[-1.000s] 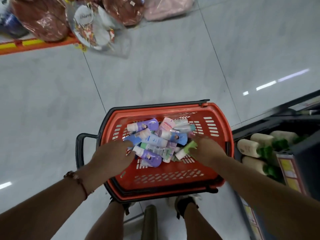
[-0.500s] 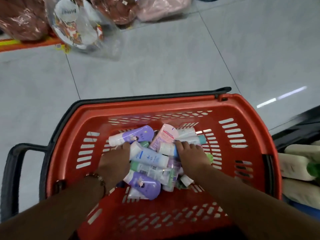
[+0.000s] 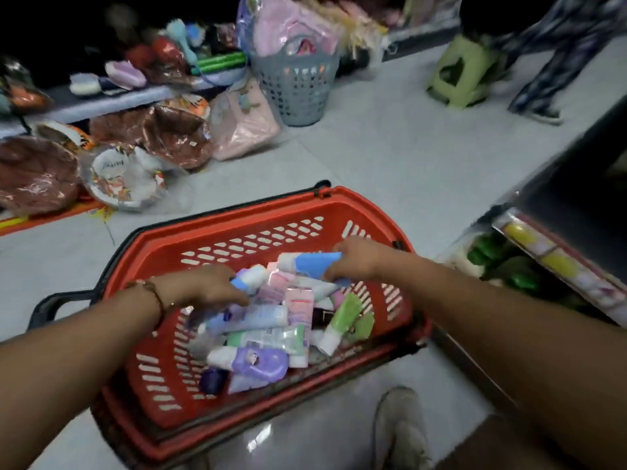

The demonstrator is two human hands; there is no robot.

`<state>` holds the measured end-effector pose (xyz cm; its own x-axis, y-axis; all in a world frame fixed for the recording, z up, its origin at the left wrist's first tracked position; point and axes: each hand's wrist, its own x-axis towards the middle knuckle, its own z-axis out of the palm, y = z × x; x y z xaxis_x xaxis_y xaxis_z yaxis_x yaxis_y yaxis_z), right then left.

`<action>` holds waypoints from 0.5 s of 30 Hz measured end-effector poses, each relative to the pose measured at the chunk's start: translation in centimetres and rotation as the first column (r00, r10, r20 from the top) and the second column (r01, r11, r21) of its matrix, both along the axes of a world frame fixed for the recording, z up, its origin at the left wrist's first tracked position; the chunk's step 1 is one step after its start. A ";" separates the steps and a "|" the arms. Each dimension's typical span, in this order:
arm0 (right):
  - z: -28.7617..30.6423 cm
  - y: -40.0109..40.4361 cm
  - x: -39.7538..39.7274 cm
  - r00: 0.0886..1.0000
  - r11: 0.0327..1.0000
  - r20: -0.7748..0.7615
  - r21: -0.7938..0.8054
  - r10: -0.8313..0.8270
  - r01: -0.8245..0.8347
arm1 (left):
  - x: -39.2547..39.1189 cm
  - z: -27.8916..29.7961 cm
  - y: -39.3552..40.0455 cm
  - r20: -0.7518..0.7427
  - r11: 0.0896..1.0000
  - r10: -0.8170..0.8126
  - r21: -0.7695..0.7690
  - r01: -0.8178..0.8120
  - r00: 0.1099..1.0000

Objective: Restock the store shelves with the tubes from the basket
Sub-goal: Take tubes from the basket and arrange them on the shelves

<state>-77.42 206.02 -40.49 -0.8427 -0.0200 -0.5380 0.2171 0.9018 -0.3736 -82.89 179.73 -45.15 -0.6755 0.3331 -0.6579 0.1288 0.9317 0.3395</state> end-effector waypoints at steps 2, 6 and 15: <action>3.9 2.0 5.3 0.975 0.959 -0.041 -0.196 -0.217 0.205 | 3.2 4.8 1.6 0.011 0.969 0.100 0.225 -0.100 0.995; 8.3 5.9 15.3 0.808 0.566 0.123 -0.652 -0.577 0.504 | 10.7 11.2 4.3 0.277 0.750 0.208 0.571 -0.335 0.938; 12.1 12.0 26.1 0.433 -0.222 0.480 -0.824 -0.763 0.522 | 21.4 14.8 13.2 0.712 0.503 0.173 0.530 -0.683 0.680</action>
